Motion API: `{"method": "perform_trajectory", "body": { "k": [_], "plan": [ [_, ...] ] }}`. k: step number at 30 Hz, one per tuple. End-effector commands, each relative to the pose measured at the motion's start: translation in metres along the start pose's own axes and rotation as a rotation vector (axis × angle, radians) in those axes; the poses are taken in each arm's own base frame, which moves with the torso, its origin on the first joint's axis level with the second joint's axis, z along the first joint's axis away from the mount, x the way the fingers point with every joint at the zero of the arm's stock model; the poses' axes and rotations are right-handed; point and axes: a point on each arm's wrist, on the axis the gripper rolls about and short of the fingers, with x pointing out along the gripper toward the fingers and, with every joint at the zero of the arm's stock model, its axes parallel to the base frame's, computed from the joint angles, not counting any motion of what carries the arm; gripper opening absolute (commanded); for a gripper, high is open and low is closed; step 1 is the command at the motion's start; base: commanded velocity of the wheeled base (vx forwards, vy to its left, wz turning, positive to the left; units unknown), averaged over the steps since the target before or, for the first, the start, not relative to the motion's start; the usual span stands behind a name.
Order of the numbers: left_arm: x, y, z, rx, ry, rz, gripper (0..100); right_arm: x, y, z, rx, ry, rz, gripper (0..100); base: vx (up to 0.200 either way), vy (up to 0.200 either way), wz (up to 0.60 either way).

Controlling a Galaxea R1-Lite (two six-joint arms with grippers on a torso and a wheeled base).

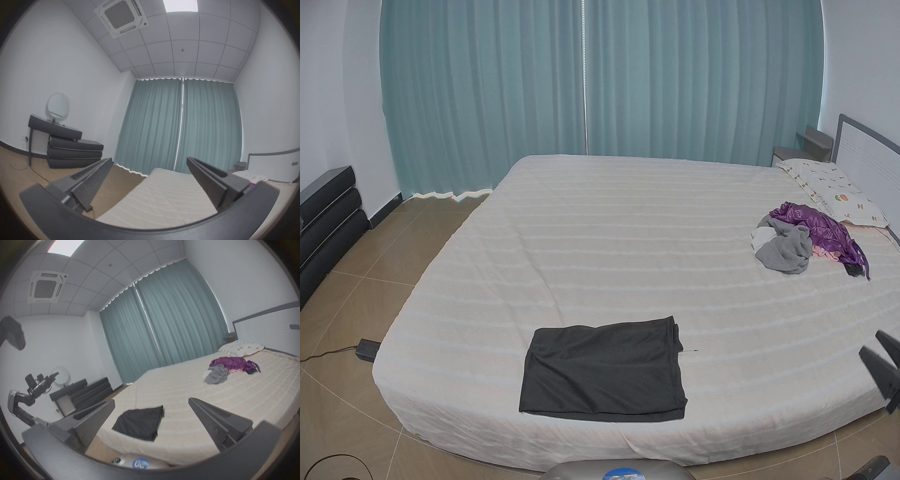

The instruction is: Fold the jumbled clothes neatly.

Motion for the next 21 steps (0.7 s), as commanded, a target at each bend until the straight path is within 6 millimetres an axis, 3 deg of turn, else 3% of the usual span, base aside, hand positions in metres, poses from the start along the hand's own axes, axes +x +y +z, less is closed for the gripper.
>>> {"method": "perform_trajectory", "body": {
  "k": [1,7,12,16,21],
  "plan": [
    [-0.063,0.039,0.012,0.049,-0.136,0.093,100,-0.056,0.013,-0.018,-0.127,-0.060,0.105,100,0.000,0.000,0.00],
    [-0.098,0.053,0.008,0.094,-0.185,0.176,100,-0.081,0.018,-0.020,-0.251,-0.107,0.135,100,0.000,0.000,0.00],
    [-0.121,0.057,0.007,0.114,-0.262,0.249,100,-0.088,0.023,-0.008,-0.305,-0.190,0.035,100,0.000,0.000,0.00],
    [-0.135,0.058,0.003,0.128,-0.302,0.229,100,-0.097,0.027,-0.019,-0.362,-0.251,-0.059,100,0.000,0.000,0.00],
    [-0.137,0.059,-0.001,0.128,-0.292,0.202,100,-0.095,0.024,-0.025,-0.467,-0.251,-0.107,100,0.000,0.000,0.00]
  ]
}}
